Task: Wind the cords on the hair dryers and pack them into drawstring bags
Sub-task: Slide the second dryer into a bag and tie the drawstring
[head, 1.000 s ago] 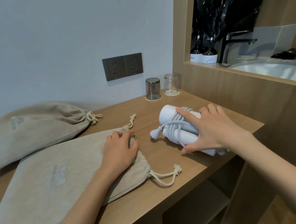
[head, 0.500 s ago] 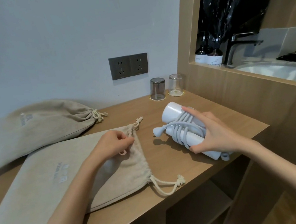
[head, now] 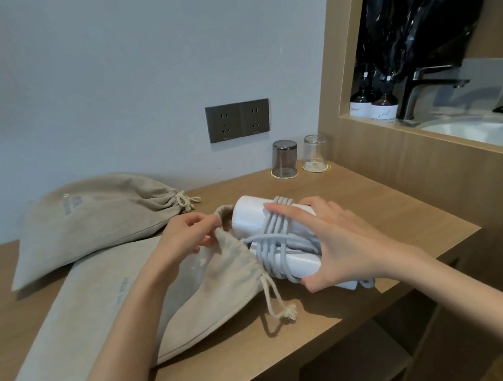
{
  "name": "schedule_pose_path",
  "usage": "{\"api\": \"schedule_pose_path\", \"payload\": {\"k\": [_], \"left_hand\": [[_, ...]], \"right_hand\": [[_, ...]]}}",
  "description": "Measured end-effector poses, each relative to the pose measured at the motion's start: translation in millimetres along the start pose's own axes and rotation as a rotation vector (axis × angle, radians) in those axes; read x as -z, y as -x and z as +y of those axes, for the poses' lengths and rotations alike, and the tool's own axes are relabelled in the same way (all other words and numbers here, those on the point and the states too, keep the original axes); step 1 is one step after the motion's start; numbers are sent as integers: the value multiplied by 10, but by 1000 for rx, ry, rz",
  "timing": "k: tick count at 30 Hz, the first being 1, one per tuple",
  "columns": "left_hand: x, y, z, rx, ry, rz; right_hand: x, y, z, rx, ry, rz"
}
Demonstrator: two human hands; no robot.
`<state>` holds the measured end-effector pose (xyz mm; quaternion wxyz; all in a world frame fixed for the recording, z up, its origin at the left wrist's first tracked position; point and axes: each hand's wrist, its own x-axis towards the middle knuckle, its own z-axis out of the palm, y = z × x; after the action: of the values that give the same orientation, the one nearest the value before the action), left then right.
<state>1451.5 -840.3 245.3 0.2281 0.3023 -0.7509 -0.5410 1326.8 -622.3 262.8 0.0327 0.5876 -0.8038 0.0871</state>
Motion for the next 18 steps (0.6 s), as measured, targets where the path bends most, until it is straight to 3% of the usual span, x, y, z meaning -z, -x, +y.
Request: {"api": "schedule_pose_path", "payload": {"k": [8, 14, 18], "left_hand": [[-12, 26, 34, -183, 88, 164], [31, 60, 89, -412, 57, 149], [-2, 106, 134, -492, 73, 159]], "right_hand": [[89, -66, -201, 154, 94, -66], [156, -165, -278, 226, 229, -55], [129, -243, -353, 216, 136, -37]]}}
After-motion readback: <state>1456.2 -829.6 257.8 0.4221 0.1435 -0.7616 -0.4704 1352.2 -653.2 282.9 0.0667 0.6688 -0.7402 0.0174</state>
